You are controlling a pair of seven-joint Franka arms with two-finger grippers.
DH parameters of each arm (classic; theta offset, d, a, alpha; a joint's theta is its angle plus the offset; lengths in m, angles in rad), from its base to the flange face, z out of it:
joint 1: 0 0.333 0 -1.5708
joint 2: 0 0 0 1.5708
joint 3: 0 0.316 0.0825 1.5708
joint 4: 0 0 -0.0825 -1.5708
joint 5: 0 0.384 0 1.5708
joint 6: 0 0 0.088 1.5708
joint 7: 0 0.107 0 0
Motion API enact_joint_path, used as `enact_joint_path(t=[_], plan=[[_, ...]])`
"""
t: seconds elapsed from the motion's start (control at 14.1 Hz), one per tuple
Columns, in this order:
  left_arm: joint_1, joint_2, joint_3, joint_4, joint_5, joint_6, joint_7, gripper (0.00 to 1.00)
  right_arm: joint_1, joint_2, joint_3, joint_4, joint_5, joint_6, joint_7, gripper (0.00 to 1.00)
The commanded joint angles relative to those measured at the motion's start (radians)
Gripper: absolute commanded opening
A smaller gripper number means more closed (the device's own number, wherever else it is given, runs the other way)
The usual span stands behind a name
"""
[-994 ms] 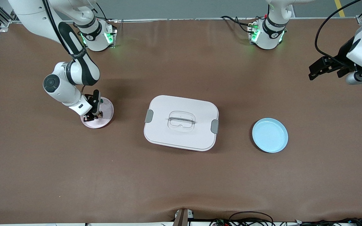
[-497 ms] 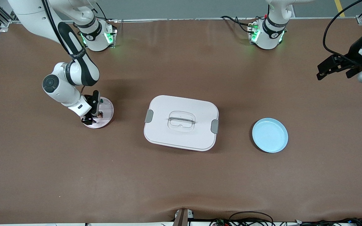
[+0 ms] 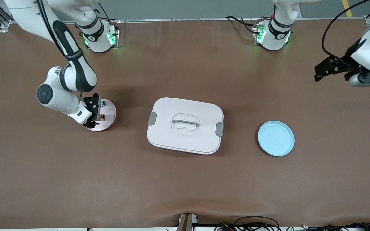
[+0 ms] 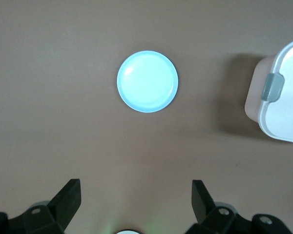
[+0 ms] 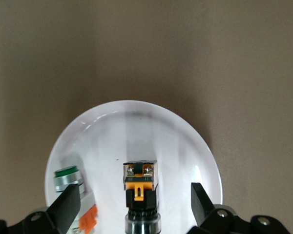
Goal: Transfer orange switch to right arm and place
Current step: 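Open the right gripper and lift it away from the plate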
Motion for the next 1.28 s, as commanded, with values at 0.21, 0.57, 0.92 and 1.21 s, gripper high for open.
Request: enact_joint_path(t=[0.21, 0.57, 0.92, 1.21], plan=[[0.006, 0.018, -0.009, 0.025, 0.003, -0.062, 0.024, 1.0, -0.038, -0.128, -0.035, 0.079, -0.005, -0.244, 0.315, 1.0], [0.001, 0.01, -0.024, 0.019, 0.022, -0.065, 0.019, 1.0, -0.061, -0.175, -0.041, 0.292, -0.184, -0.533, 0.61, 1.0], [0.022, -0.021, -0.1, -0.042, 0.094, 0.022, 0.024, 1.0, -0.068, -0.172, -0.041, 0.551, -0.214, -0.768, 0.918, 1.0], [0.085, -0.011, -0.095, -0.029, 0.04, 0.022, 0.066, 1.0, -0.062, -0.169, -0.035, 0.657, -0.218, -0.857, 1.156, 1.0]])
